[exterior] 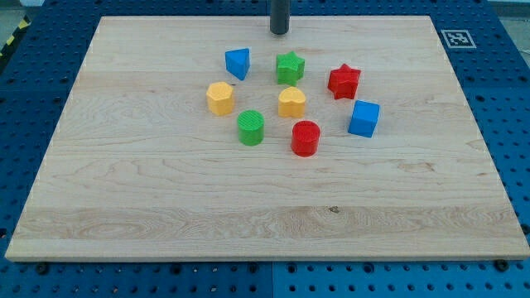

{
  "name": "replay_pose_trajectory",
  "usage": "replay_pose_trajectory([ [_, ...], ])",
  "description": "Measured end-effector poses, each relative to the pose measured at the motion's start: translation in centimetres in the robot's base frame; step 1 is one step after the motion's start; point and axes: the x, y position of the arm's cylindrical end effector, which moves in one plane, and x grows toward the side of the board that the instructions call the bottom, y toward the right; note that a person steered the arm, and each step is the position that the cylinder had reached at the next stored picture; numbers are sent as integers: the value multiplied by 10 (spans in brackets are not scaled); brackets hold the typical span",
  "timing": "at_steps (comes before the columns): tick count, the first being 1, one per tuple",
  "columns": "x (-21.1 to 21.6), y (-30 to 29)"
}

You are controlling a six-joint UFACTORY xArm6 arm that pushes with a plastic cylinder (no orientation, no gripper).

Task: Place the green star into the yellow heart

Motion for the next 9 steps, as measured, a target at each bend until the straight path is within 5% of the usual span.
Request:
replay_pose_trajectory([
  [5,15,1],
  [9,126,26],
])
